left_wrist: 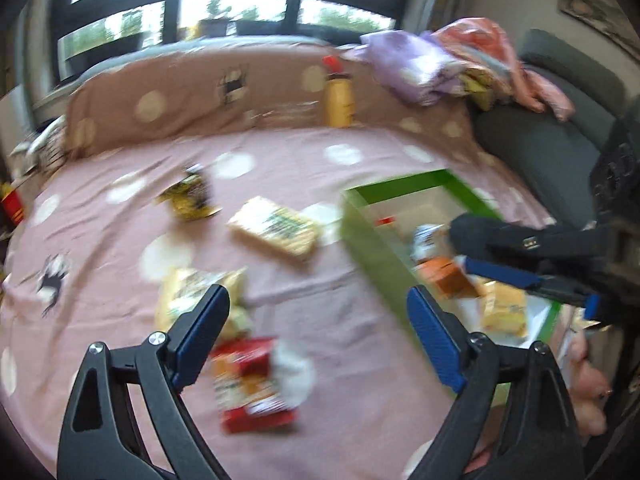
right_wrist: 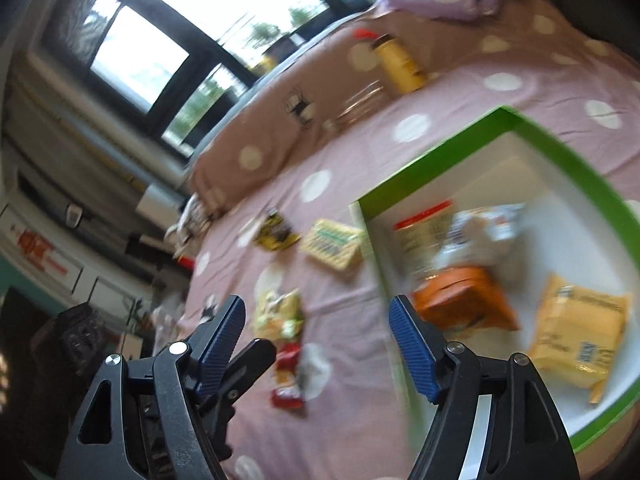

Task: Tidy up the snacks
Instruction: 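Carry the red-white wrapper over the green box and open the right gripper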

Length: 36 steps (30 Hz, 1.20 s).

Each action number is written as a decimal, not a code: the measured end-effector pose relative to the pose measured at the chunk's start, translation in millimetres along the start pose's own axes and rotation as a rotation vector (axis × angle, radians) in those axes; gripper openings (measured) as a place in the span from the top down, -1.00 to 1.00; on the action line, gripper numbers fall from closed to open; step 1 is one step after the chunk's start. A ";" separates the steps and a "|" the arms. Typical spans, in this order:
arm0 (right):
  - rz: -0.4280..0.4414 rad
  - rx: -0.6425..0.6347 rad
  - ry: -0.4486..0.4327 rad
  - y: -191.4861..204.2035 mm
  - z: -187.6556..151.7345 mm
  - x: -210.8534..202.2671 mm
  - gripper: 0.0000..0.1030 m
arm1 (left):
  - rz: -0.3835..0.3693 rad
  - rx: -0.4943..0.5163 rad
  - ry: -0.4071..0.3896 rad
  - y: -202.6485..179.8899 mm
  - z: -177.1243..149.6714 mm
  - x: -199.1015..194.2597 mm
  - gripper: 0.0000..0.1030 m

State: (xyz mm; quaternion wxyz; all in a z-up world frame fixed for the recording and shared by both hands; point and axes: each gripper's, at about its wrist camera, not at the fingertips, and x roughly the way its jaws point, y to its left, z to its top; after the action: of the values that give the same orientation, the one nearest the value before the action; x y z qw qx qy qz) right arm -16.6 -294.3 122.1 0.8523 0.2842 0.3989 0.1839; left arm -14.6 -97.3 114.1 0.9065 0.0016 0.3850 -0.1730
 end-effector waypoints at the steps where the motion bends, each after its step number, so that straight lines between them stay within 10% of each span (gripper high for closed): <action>1: 0.013 -0.016 0.032 9.0 -2.9 9.9 -0.45 | 0.040 -0.029 0.019 13.4 -6.6 -0.2 -0.76; 7: -0.031 -0.113 0.238 42.3 -30.8 84.9 -0.46 | 0.012 -0.215 0.140 66.1 -46.3 14.2 -0.76; 16: -0.090 -0.093 0.419 31.6 -67.1 158.3 -0.36 | -0.018 -0.231 0.248 67.5 -67.7 54.0 -0.43; 19: -0.120 -0.130 0.398 37.9 -69.3 164.5 -0.14 | -0.096 -0.240 0.244 66.1 -66.4 57.2 0.06; 22: -0.158 -0.143 0.385 37.7 -68.8 163.2 0.18 | -0.079 -0.231 0.236 64.6 -65.0 56.2 0.12; 36: -0.085 -0.168 0.040 45.2 -18.2 37.5 0.19 | -0.095 0.008 -0.027 -20.3 -6.0 -6.7 0.16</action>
State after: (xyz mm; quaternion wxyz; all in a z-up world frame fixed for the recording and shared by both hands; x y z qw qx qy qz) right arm -11.8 -233.1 119.6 0.8721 0.1908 0.4105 0.1860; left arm -29.5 -113.4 117.3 0.9024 -0.0153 0.3717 -0.2172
